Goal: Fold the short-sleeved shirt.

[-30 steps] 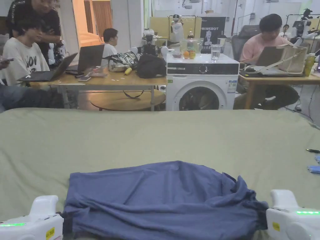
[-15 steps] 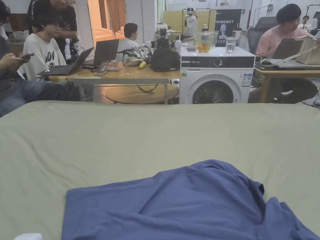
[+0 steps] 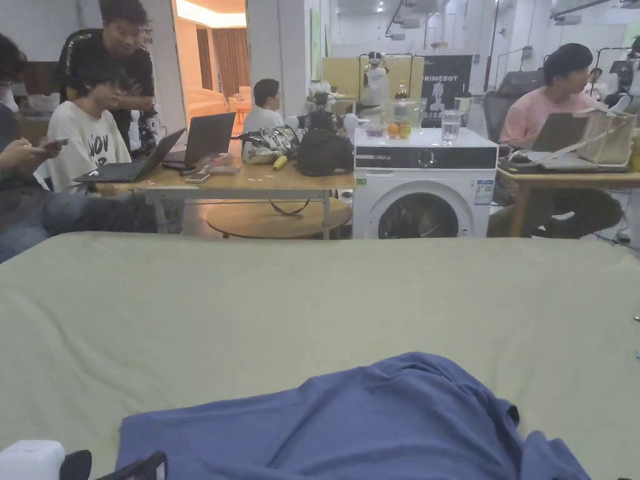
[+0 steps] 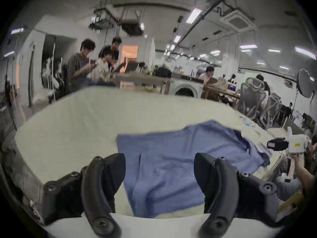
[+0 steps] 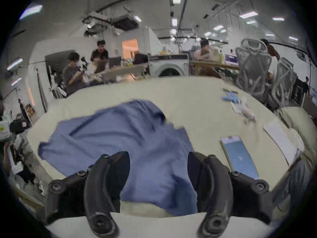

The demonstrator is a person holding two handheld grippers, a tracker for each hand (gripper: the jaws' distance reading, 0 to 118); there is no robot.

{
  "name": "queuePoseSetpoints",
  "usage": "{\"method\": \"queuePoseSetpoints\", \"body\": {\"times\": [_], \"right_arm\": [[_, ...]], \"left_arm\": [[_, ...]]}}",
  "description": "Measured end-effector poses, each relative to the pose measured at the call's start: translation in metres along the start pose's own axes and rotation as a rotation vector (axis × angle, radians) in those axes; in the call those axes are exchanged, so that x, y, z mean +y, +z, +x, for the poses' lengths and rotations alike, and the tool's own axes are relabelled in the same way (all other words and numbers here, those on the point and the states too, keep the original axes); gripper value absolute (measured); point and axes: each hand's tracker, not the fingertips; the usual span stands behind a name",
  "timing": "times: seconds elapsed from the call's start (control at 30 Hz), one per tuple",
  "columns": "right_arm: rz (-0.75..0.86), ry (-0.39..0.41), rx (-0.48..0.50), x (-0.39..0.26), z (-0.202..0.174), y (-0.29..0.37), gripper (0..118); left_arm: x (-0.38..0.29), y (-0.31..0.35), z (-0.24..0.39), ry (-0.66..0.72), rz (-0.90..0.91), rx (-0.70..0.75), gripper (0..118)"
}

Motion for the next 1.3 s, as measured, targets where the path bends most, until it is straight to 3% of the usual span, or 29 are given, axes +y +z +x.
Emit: {"method": "queuePoseSetpoints", "body": {"times": [0.07,0.13,0.2,0.23,0.27,0.37,0.63,0.67,0.77,0.8,1.03,1.13,1.2,1.3], "right_arm": [[0.028,-0.006,0.059,0.011,-0.017,-0.001,71],[0.033,-0.01,0.104,0.014,-0.033,-0.005,68],[0.029,-0.002,0.129,0.014,-0.044,-0.01,42],[0.022,0.006,0.14,0.011,-0.05,-0.015,24],[0.017,0.009,0.151,0.01,-0.054,-0.017,12],[-0.001,0.031,0.167,0.005,-0.068,-0.026,0],[-0.037,0.077,0.203,0.009,-0.073,-0.042,0],[-0.036,0.078,0.203,0.01,-0.07,-0.041,0],[-0.056,0.024,0.227,0.012,-0.057,-0.044,0],[-0.067,0.003,0.227,0.012,-0.053,-0.046,0],[-0.138,-0.082,0.17,0.003,-0.02,-0.058,0],[-0.169,-0.09,0.146,0.002,-0.007,-0.066,0],[-0.186,-0.07,0.13,0.003,0.0,-0.071,0],[-0.201,-0.047,0.114,0.007,0.01,-0.082,0]], "left_arm": [[0.01,0.002,0.015,-0.03,0.047,-0.027,80],[0.014,0.001,0.026,-0.041,0.051,-0.05,66],[0.014,0.001,0.034,-0.029,0.045,-0.076,29],[0.012,0.0,0.037,-0.029,0.045,-0.097,15],[0.009,-0.001,0.038,-0.034,0.047,-0.098,7],[0.003,-0.002,0.045,-0.05,0.034,-0.06,0],[0.022,-0.035,-0.007,0.079,-0.127,-0.016,0],[0.029,-0.045,-0.019,0.097,-0.076,0.012,10],[0.043,-0.095,-0.059,0.131,-0.182,0.127,57],[0.046,-0.116,-0.072,0.146,-0.233,0.142,63],[0.031,-0.232,-0.117,0.254,-0.485,0.197,64],[0.021,-0.257,-0.118,0.232,-0.537,0.232,63],[0.014,-0.272,-0.122,0.241,-0.62,0.279,42],[0.008,-0.28,-0.119,0.24,-0.628,0.29,39]]}}
